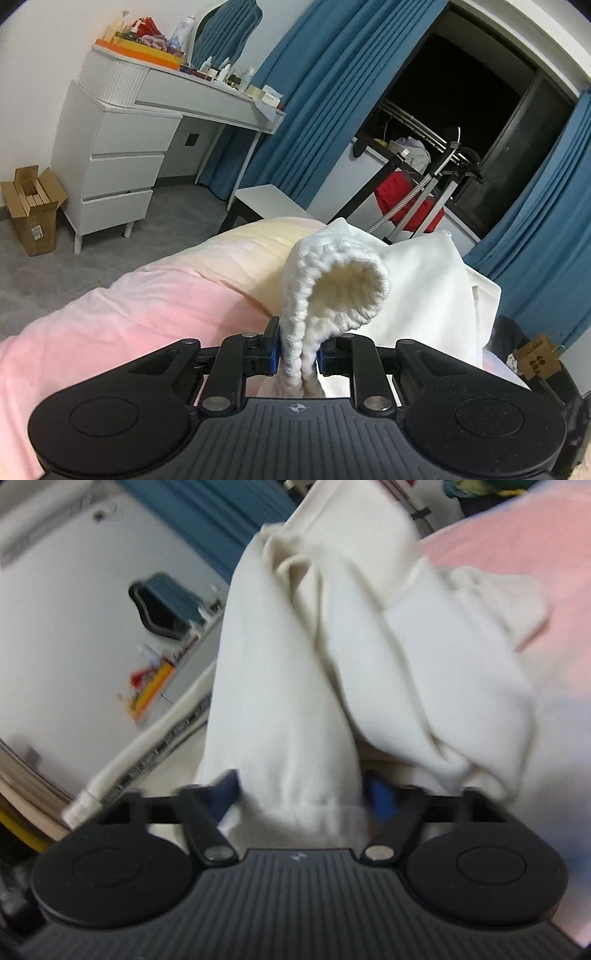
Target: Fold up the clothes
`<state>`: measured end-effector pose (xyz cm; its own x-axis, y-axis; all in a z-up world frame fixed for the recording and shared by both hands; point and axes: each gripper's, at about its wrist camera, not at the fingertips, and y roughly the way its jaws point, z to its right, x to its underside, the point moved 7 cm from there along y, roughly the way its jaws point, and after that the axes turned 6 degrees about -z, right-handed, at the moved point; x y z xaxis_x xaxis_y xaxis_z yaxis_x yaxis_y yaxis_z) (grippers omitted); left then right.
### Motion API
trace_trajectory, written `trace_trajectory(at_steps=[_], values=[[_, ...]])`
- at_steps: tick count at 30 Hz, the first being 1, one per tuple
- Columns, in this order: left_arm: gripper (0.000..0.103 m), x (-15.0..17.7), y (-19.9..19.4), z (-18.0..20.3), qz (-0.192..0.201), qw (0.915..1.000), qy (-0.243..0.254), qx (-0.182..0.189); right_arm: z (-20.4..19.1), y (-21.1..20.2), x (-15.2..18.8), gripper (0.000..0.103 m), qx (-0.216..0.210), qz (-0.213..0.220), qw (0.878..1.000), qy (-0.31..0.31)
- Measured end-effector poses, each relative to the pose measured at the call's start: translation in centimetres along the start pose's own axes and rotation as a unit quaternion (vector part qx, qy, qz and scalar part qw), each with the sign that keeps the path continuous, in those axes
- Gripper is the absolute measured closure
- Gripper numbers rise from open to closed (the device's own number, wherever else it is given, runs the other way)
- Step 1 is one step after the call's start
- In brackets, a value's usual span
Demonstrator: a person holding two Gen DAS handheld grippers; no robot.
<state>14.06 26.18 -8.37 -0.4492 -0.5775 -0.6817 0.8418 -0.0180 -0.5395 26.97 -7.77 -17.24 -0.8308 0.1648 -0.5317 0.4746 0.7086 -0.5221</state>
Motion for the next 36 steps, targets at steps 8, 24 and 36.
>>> trace_trajectory(at_steps=[8, 24, 36], values=[[0.059, 0.9, 1.5, 1.6, -0.033, 0.9994, -0.002, 0.008, -2.0, -7.3, 1.9, 0.077, 0.013, 0.022, 0.998, -0.052], [0.051, 6.5, 1.3, 4.4, -0.138, 0.9859, 0.077, -0.056, -1.1, -13.4, 15.0, 0.077, 0.045, -0.027, 0.998, -0.032], [0.080, 7.5, -1.0, 6.2, -0.130, 0.9825, 0.102, -0.086, 0.5, -14.1, 13.6, 0.076, 0.003, 0.000, 1.000, -0.003]])
